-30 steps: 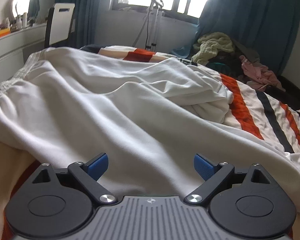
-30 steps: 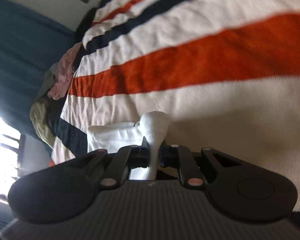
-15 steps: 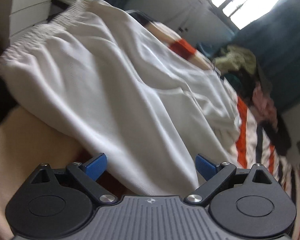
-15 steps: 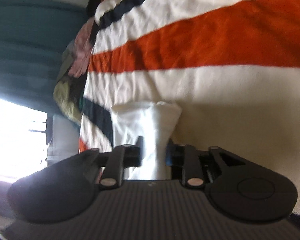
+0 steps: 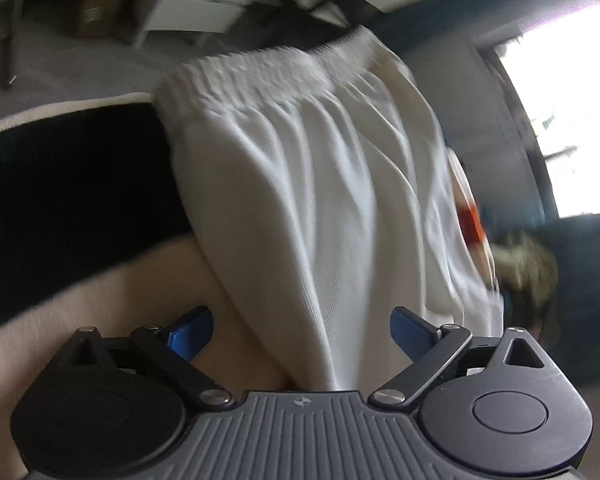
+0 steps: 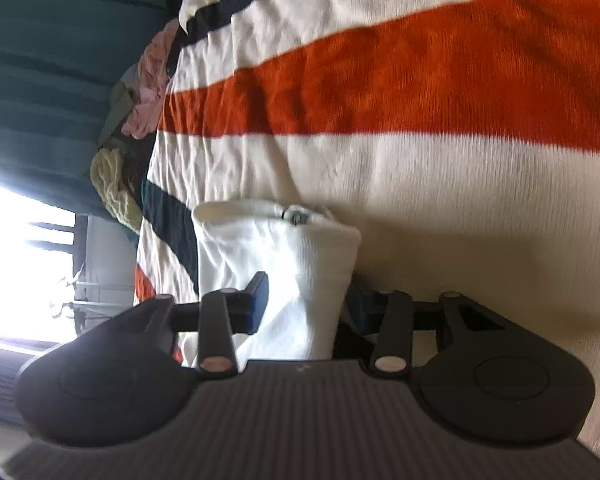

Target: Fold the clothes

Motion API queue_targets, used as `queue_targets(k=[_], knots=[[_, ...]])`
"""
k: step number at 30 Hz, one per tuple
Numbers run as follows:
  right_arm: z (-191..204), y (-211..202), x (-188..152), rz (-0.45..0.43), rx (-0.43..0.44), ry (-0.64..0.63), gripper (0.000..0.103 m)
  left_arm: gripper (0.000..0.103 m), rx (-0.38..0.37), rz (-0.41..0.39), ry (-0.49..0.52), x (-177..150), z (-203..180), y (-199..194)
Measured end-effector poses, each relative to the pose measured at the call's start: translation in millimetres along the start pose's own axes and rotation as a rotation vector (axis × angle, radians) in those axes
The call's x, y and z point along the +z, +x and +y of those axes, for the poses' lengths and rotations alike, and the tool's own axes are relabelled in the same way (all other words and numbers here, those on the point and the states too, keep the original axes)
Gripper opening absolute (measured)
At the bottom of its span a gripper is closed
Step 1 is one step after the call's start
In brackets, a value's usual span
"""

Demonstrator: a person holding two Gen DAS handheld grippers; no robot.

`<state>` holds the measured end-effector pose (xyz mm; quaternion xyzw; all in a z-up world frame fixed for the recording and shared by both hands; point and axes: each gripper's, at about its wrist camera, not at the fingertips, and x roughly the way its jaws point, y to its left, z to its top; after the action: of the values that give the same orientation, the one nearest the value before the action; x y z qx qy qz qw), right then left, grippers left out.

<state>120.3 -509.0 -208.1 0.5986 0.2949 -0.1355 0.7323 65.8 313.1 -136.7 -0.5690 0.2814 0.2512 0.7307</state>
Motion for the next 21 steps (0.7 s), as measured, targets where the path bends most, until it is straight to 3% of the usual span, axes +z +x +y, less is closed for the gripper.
queue_targets(k=[5, 8, 10, 12, 16, 18, 21], knots=[[-2, 6, 3, -0.024, -0.020, 0.000, 0.026, 0.092, -0.068, -0.071, -0.229, 15, 23, 3], [0, 8, 2, -0.035, -0.026, -0.018, 0.014, 0.072, -0.059, -0.076, -0.250, 16, 29, 0], [5, 7, 1, -0.053, -0.021, -0.037, 0.010, 0.046, -0.052, -0.079, -0.261, 16, 33, -2], [9, 4, 1, -0.078, -0.014, -0.053, 0.009, 0.036, -0.045, -0.082, -0.272, 17, 37, -5], [14, -3, 2, -0.122, 0.016, -0.055, 0.008, 0.011, -0.036, -0.055, -0.203, 28, 34, -8], [14, -8, 5, -0.142, 0.037, -0.051, 0.008, 0.008, -0.036, -0.060, -0.138, 36, 27, -19], [14, -16, 9, -0.168, 0.070, -0.040, 0.008, 0.007, -0.101, -0.078, -0.111, 48, 22, -47]])
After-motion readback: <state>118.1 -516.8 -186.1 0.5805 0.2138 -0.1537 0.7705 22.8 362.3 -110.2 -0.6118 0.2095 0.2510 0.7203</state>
